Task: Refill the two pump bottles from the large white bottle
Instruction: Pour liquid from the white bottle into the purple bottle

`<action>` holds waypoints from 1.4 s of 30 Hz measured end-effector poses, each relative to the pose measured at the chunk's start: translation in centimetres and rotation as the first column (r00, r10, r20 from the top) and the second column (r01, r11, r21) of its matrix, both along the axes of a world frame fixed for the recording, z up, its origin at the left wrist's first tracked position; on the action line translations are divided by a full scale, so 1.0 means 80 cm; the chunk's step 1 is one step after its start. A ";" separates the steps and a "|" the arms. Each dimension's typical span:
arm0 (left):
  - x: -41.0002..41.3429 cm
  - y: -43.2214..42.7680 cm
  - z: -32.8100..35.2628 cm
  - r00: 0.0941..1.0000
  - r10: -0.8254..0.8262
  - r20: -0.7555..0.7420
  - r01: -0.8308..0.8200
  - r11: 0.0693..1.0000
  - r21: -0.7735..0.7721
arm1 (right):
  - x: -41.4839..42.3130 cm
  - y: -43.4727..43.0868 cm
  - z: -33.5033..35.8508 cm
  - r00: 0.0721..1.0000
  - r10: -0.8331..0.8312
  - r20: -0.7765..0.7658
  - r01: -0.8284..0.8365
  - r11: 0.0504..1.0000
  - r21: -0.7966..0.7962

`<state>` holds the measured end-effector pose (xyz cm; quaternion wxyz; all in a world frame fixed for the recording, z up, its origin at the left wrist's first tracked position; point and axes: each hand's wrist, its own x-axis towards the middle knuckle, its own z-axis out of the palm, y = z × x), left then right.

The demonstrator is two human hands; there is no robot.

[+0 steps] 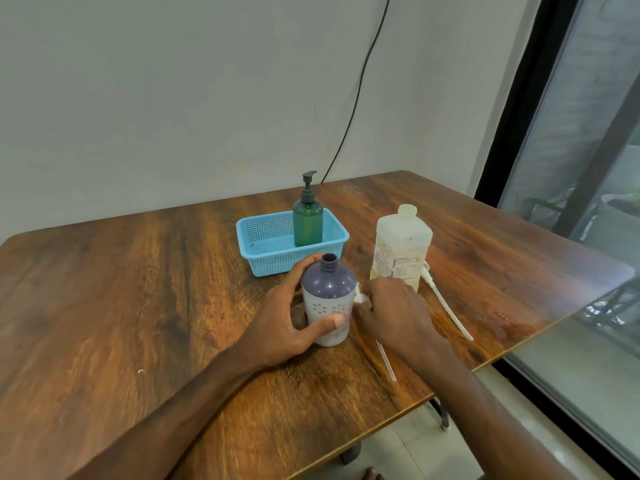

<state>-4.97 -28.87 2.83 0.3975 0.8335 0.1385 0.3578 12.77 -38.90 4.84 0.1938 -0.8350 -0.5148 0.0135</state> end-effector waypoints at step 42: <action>0.001 0.006 -0.003 0.999 0.001 0.045 -0.001 1.000 -0.010 | 0.020 -0.063 0.060 0.984 0.087 0.156 -0.152 0.868 0.474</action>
